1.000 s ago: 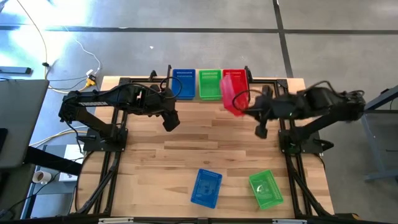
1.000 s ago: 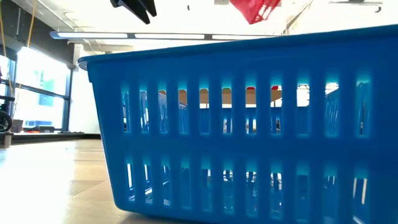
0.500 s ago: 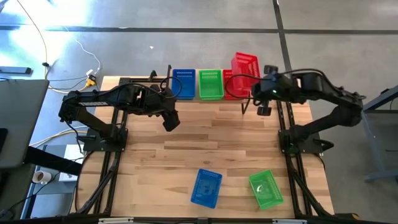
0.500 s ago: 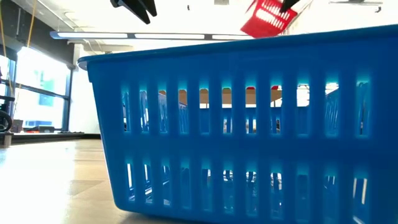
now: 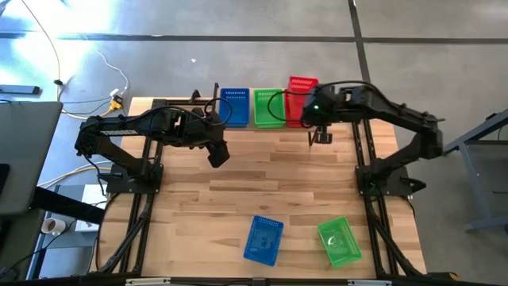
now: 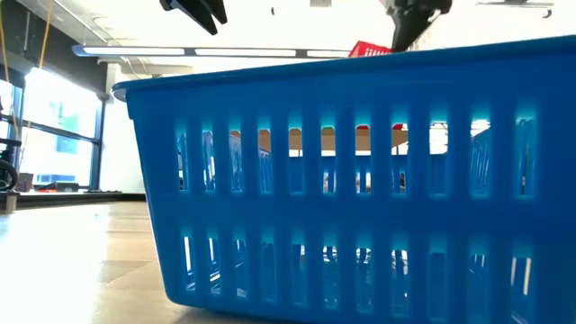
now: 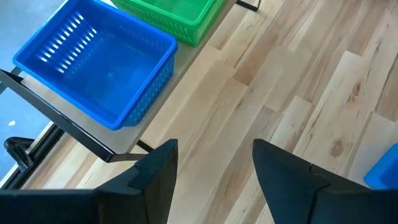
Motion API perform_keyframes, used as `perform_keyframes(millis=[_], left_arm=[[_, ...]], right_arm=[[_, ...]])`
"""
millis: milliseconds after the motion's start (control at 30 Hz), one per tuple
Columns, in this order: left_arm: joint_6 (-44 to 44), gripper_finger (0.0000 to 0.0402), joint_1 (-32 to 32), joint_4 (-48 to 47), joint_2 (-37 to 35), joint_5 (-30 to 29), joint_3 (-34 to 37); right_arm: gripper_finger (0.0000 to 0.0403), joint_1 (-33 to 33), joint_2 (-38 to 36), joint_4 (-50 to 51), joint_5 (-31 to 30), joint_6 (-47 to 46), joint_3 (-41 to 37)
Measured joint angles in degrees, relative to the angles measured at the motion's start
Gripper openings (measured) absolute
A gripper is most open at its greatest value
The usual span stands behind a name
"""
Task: Stack baskets on shelf by color
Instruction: Stack the red bin on top of the other red bins on the shelf
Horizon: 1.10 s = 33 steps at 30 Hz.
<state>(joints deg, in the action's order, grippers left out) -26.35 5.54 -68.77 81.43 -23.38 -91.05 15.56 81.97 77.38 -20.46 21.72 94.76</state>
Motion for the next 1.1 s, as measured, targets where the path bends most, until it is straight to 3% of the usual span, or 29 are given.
perform_keyframes(millis=[867,1100], left_arm=[[-0.02,0.0197,-0.02,-0.02,0.0,0.02,0.0],[-1.2,0.0197,0.0,-0.02,0.0,0.02,0.0]], right_arm=[[0.0002,2.09,7.39,2.65,0.75,0.22,-0.02],[0.0065,2.09,7.39,2.52,0.95,0.22,-0.02]])
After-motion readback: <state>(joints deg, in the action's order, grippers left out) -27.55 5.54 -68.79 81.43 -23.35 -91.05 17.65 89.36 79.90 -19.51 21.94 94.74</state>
